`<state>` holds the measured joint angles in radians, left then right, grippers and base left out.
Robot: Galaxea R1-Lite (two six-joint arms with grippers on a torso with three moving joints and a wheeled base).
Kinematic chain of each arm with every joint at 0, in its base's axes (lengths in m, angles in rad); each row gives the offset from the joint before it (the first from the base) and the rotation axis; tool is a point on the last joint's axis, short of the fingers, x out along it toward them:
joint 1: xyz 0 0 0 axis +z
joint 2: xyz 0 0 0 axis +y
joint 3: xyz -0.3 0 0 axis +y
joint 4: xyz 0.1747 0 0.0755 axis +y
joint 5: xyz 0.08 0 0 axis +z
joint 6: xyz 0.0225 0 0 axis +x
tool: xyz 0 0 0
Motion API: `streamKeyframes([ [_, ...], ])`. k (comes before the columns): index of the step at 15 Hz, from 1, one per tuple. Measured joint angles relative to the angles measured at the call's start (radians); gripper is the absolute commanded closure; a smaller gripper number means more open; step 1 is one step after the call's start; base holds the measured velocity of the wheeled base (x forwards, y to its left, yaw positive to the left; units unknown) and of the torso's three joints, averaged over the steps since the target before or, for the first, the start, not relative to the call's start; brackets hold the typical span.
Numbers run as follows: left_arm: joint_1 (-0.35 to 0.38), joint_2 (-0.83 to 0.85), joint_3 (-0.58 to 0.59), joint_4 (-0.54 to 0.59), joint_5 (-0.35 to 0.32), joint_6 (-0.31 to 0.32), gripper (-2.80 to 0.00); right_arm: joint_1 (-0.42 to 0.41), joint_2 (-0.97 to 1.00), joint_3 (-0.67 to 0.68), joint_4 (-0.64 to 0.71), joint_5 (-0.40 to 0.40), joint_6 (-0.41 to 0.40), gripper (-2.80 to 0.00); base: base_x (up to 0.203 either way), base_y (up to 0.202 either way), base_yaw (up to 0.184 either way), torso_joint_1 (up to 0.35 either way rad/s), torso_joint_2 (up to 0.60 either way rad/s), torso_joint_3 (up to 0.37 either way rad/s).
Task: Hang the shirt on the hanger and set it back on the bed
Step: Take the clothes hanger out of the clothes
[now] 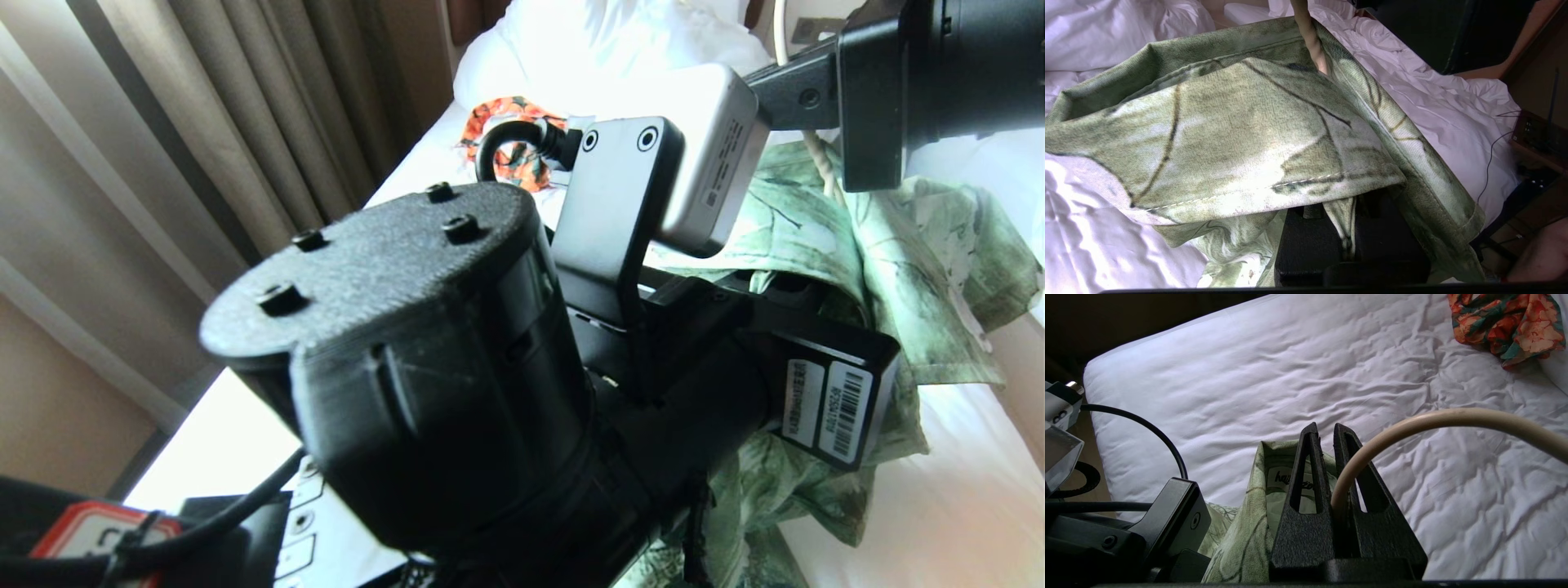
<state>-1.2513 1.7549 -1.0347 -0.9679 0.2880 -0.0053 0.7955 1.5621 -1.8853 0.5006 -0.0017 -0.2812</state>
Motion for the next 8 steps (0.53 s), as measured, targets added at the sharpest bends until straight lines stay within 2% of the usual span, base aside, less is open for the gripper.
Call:
streamKeyframes([
  [3, 0.0, -0.005, 0.0, 0.006, 0.005, 0.0, 0.0, 0.0, 0.002, -0.003, 0.0, 0.0, 0.001, 0.0, 0.0, 0.0, 0.0, 0.0, 0.0, 0.0],
  [4, 0.001, -0.005, 0.001, 0.006, 0.005, 0.0, -2.8, 0.0, 0.002, -0.003, -0.001, -0.001, 0.0, 0.0, 0.0, 0.0, 0.0, 0.0, 0.0, 0.0],
  [8, 0.003, -0.013, 0.008, 0.007, 0.004, 0.0, -2.8, 0.008, 0.002, -0.003, -0.003, -0.014, 0.001, 0.0, 0.0, 0.0, 0.0, 0.0, 0.0, 0.0],
])
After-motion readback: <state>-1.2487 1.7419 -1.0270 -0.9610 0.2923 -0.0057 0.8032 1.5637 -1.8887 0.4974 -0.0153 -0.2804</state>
